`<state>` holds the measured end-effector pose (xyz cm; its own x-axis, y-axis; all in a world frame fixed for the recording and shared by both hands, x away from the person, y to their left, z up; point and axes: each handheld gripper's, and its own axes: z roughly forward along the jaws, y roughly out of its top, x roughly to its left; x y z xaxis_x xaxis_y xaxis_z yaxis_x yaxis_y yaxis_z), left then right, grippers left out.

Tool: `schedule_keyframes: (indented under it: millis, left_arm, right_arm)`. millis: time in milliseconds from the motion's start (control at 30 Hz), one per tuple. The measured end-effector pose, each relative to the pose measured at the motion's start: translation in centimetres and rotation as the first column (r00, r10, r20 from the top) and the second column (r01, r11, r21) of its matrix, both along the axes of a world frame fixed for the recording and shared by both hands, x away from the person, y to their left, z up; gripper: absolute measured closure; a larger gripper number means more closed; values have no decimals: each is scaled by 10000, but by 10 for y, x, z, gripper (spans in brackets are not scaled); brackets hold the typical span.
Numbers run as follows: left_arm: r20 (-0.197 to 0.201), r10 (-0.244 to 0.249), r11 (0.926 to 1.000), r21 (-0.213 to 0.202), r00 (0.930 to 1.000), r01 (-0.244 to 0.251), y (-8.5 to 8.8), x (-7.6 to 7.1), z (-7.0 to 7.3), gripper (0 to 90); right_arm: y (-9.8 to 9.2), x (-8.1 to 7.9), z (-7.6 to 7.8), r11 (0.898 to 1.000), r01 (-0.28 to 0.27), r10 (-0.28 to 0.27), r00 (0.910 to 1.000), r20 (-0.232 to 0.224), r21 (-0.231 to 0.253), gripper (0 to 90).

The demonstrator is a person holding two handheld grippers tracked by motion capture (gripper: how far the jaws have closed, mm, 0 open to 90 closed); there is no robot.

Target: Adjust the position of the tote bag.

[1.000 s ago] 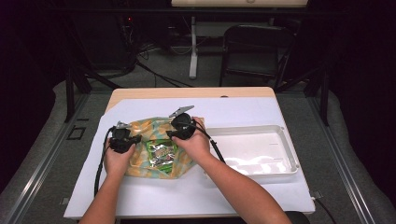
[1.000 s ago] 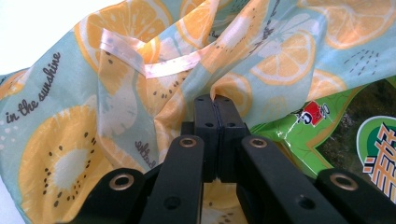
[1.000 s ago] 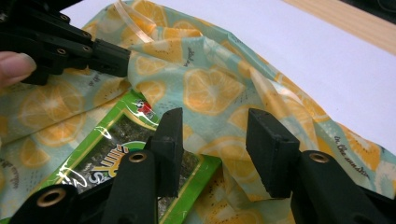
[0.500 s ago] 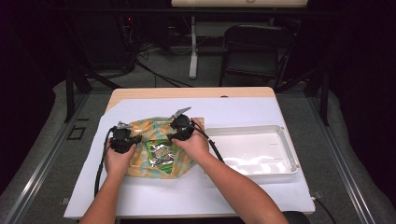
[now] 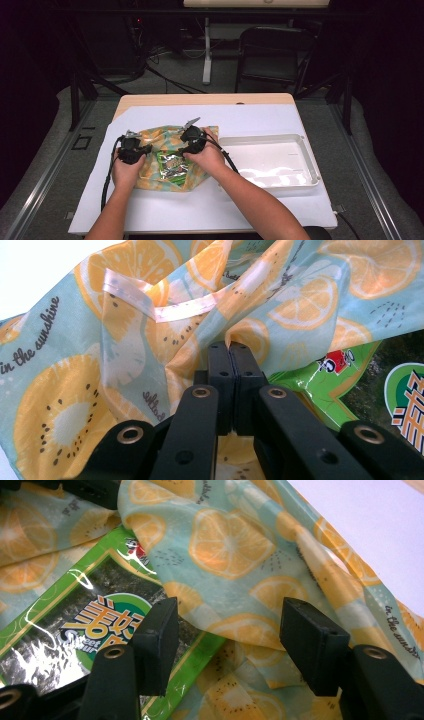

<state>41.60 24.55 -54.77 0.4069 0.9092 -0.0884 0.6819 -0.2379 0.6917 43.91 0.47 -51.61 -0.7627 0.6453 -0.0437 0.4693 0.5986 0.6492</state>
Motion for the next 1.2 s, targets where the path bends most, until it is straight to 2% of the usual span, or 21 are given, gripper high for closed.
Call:
schedule_keyframes:
  millis: [233,300,467,567,633,667,700,767,833,900,933,1067,1200]
  left_arm:
    - [7,29,10000,-40,10000,-29,0,-1,0,894]
    - [-3,-66,9999,91,10000,66,0,-1,0,892]
    - [-10,-26,10000,28,10000,26,0,-1,0,890]
    - [-6,-57,10000,70,10000,58,0,-1,0,890]
    - [-3,-65,9999,86,10000,65,0,-1,0,890]
    - [-5,-62,9999,82,10000,62,0,-1,0,890]
    - [-3,-62,9999,90,10000,62,0,-1,0,890]
    - [9,-29,10000,54,10000,29,0,-1,0,889]
    - [19,-37,10000,64,10000,37,0,-1,-1,889]
    - [28,-23,10000,48,10000,23,0,-1,-1,889]
    - [31,-24,10000,52,10000,24,0,-1,-1,889]
    - [33,-37,9999,93,10000,37,0,-1,-1,887]
    - [49,-14,10000,86,10000,14,0,-1,-1,886]
  right_arm:
    - [5,-6,0,9989,-109,121,9996,265,-453,406]
    - [8,-6,-2,9980,-106,132,9991,415,-616,406]
    - [11,-5,-7,9980,9,17,9991,416,-625,407]
    - [13,-3,-9,9964,53,-21,9993,381,-841,419]
    - [14,-1,-9,9961,180,-149,9993,353,-863,482]
    - [14,-1,-9,9961,180,-149,9993,353,-863,482]
    - [14,0,-8,9959,251,-220,9991,366,-870,593]
    - [13,0,-8,9960,260,-229,9991,367,-850,627]
    - [11,2,-7,9966,290,-274,9994,216,-771,739]
    - [11,3,-7,9967,284,-268,9994,211,-756,762]
    - [11,4,-8,9981,351,-341,9992,202,-507,800]
    - [8,7,-6,9988,421,-421,9991,40,-242,900]
    - [7,10,-3,9988,488,-487,9986,227,-36,900]
